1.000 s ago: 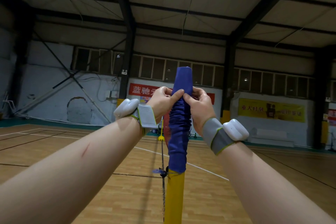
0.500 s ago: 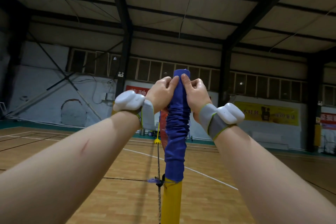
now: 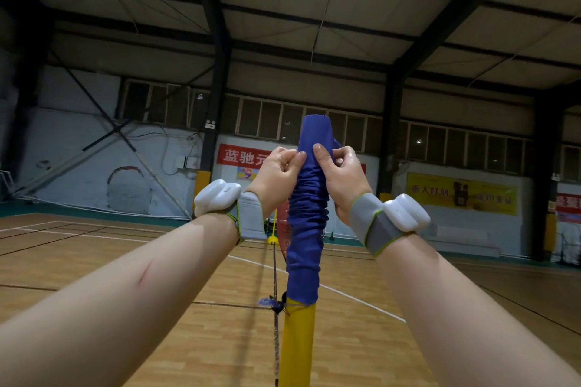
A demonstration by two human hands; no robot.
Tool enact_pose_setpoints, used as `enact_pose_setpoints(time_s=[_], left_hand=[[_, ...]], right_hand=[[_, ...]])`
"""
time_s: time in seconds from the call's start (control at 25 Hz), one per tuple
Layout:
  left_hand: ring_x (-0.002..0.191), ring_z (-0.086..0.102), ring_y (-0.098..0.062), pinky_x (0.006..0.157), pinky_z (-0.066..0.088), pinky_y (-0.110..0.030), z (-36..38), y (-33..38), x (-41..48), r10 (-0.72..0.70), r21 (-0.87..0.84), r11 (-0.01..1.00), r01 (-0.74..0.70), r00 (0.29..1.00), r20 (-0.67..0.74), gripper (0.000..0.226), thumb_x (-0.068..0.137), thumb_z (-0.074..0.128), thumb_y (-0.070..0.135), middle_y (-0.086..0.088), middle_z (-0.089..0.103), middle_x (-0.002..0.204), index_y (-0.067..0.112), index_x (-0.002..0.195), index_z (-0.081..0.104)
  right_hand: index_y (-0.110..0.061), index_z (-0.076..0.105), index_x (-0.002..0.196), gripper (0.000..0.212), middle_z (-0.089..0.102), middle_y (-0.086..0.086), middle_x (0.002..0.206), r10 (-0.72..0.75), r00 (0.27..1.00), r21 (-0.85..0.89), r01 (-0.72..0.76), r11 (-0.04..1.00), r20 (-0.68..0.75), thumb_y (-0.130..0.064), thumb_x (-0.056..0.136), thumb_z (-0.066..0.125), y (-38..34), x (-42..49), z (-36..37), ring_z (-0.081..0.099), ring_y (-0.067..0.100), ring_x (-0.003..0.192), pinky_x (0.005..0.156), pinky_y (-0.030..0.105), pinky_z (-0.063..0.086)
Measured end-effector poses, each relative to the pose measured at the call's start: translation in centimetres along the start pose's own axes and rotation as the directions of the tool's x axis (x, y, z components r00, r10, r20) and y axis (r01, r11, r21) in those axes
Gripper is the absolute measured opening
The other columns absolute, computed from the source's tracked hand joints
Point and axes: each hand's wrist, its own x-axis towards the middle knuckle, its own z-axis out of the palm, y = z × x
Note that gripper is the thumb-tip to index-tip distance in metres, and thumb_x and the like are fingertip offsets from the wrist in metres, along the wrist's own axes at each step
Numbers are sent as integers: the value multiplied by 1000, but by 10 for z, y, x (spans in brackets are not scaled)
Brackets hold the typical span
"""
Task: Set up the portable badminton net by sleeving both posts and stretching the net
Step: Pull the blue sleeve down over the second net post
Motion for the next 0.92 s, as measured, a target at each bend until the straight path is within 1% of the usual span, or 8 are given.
enact_pose_setpoints(time_s=[0.08, 0.24, 0.44, 0.6, 0.72, 0.76, 0.84, 0.92], left_hand=[[73, 47, -5, 65, 38, -14, -1, 0, -4, 0, 0, 1000, 0, 1000, -2, 22, 96, 43, 21, 6, 43, 85, 11, 82, 56], [83, 47, -12, 79, 38, -24, 1, -1, -13, -2, 40, 999, 1, 1000, 8, 24, 96, 43, 21, 1, 45, 92, 6, 85, 58], [72, 46, -20, 72, 39, -35, -5, -3, -20, -24, 31, 999, 24, 1000, -9, 31, 95, 45, 24, -13, 49, 79, -2, 81, 56], [77, 59, -17, 68, 47, -28, -7, 8, -3, -22, 85, 996, 30, 996, -91, 27, 92, 46, 40, -2, 61, 80, 16, 83, 53], [81, 61, -20, 74, 50, -35, -5, 23, 19, -31, 4, 999, 31, 994, -108, 30, 92, 46, 41, -6, 63, 85, 14, 88, 58], [75, 59, -20, 71, 48, -35, -3, 26, 24, -60, -28, 998, 58, 995, -81, 34, 92, 46, 43, -7, 61, 79, 13, 83, 59], [65, 52, -19, 63, 44, -32, 1, 31, 31, -133, -57, 990, 131, 990, -35, 42, 90, 46, 48, -8, 54, 68, 11, 73, 57], [56, 53, -14, 55, 43, -25, 7, 32, 33, -172, -87, 982, 166, 983, -60, 43, 87, 51, 49, -2, 54, 60, 12, 66, 55]], right_hand=[[-22, 43, 87, 18, 57, 13, 109, -1, 1000, 18, 1, 1000, 26, -33, 88, 57, -1, -3, -1, 59, 31, 106, 94, 49, 49], [-20, 44, 94, 16, 58, 6, 101, -17, 999, 65, 14, 998, 46, -25, 89, 58, 1, -10, -6, 60, 28, 103, 93, 46, 50], [-13, 44, 102, 24, 59, 10, 104, -54, 997, -55, 57, 997, 53, -25, 87, 60, 11, -26, -9, 60, 29, 102, 94, 47, 49], [-14, 42, 111, 34, 58, 11, 104, -49, 996, -121, 58, 991, 75, -25, 86, 62, 4, -24, -17, 59, 29, 104, 95, 45, 49], [-17, 39, 127, 44, 61, 16, 104, -40, 992, -142, 57, 988, 118, -30, 89, 57, -3, -17, -26, 61, 27, 100, 89, 40, 52], [-17, 45, 125, 40, 63, 13, 102, -34, 991, -135, 51, 990, 127, -37, 91, 52, -7, -13, -28, 63, 23, 96, 82, 35, 54], [-18, 58, 102, 43, 66, 5, 94, 33, 992, -135, -17, 991, 120, -53, 93, 35, -21, -4, -23, 63, 16, 86, 73, 27, 51], [-14, 59, 88, 54, 67, 11, 97, 74, 994, -176, -58, 983, 85, -59, 91, 31, -29, 7, -14, 64, 24, 90, 82, 37, 52]])
